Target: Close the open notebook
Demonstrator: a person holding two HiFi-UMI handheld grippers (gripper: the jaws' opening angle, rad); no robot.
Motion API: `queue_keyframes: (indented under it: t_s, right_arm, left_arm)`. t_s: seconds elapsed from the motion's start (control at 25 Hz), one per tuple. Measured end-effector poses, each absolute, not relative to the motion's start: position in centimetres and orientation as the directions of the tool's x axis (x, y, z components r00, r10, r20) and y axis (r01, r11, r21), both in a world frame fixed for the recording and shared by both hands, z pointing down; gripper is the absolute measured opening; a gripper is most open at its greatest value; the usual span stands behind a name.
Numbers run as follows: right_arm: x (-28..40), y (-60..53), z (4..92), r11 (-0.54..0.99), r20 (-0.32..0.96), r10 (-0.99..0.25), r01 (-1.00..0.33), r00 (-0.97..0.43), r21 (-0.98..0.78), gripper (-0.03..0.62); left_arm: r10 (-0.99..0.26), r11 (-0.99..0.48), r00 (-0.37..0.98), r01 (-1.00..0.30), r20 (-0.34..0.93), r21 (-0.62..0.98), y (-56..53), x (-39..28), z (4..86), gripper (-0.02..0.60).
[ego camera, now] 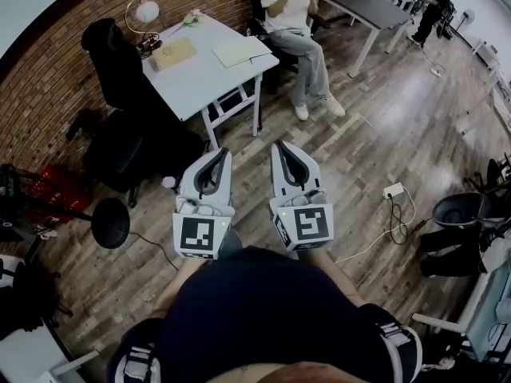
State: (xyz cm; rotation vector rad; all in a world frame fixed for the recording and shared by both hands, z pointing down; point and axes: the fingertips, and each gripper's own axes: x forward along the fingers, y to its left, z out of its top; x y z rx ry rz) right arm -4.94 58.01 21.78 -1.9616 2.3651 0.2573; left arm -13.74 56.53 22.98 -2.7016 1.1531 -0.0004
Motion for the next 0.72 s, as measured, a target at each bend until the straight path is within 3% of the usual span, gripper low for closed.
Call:
queue_keyframes:
  t_s: [0.32,0.44,0.72]
  right_arm:
    - [-3.9,52.6,22.3,0.162,-0.146,-0.974,-0.984,-0.172,0.075,0.018]
    - [-2.9,49.3,22.3,0.154,-0.143,-0.976,-0.986,-0.163,0.069,0.095]
    - [-1.2,39.8,21.3,0.132,-0.136,-0.981,-0.989,-0.141,0.070,0.097]
  left_arm:
    - [-0.690,-0.693,0.718,-0.692,-0.092,-0.203,50.5,-13.3,23.6,0.006]
    - [-0.695,-0.696,0.715,-0.696,-0.080,-0.175,47.0,-12.5,23.5,0.006]
    - [-0.665,-0.712,0.740,-0.669,-0.101,-0.211,37.4,-10.5,22.1,0.006]
